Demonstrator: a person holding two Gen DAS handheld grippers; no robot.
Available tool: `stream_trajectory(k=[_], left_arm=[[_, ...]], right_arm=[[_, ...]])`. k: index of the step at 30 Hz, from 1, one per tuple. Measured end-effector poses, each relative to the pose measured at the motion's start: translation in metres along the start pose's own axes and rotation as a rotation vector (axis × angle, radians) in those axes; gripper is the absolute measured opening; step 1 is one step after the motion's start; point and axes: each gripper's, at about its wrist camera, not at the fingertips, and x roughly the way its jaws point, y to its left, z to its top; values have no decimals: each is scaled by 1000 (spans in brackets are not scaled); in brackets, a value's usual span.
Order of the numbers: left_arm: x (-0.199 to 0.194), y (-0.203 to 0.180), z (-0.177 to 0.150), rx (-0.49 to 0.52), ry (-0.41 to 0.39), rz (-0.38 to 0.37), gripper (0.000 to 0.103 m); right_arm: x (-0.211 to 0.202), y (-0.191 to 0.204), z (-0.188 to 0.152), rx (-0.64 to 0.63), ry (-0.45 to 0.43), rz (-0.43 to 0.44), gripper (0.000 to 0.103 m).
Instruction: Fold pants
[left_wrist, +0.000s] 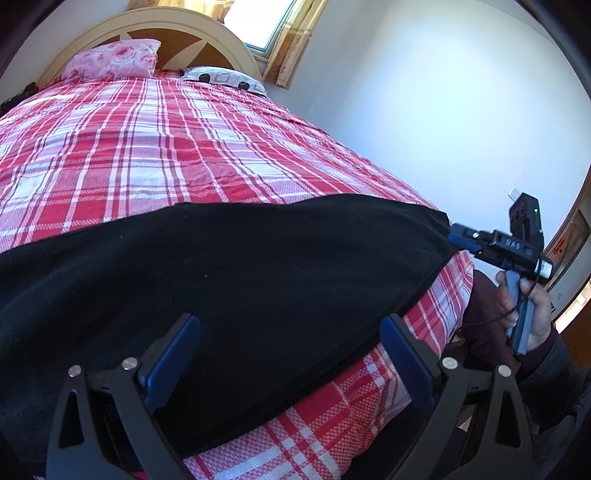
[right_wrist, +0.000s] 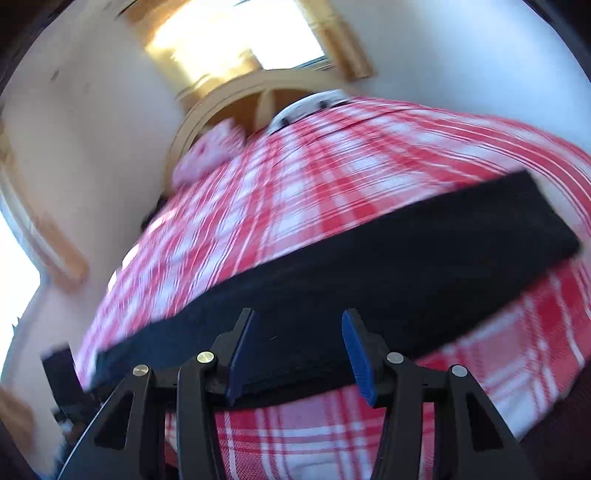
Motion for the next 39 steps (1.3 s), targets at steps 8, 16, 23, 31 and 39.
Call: stream_trajectory(k=[8,16,23,31,39], left_arm=[[-6,7,-9,-34,7,-12,100],[5,-18,5,20,-13,-70,101],[21,-27,1,30,45,-71,101],[38,-45,17,62,33,-93,101],[56,-54,11,69,46,-73,101]], right_arm=[[47,34,-43,-229,212,-148,49],[30,41,-33,-203,138,-111,49],[38,47,-44,-241,151,-50,49],[-36,-63,1,134,-96,-124,49],[-60,-162,39,352,-226,-197,49]])
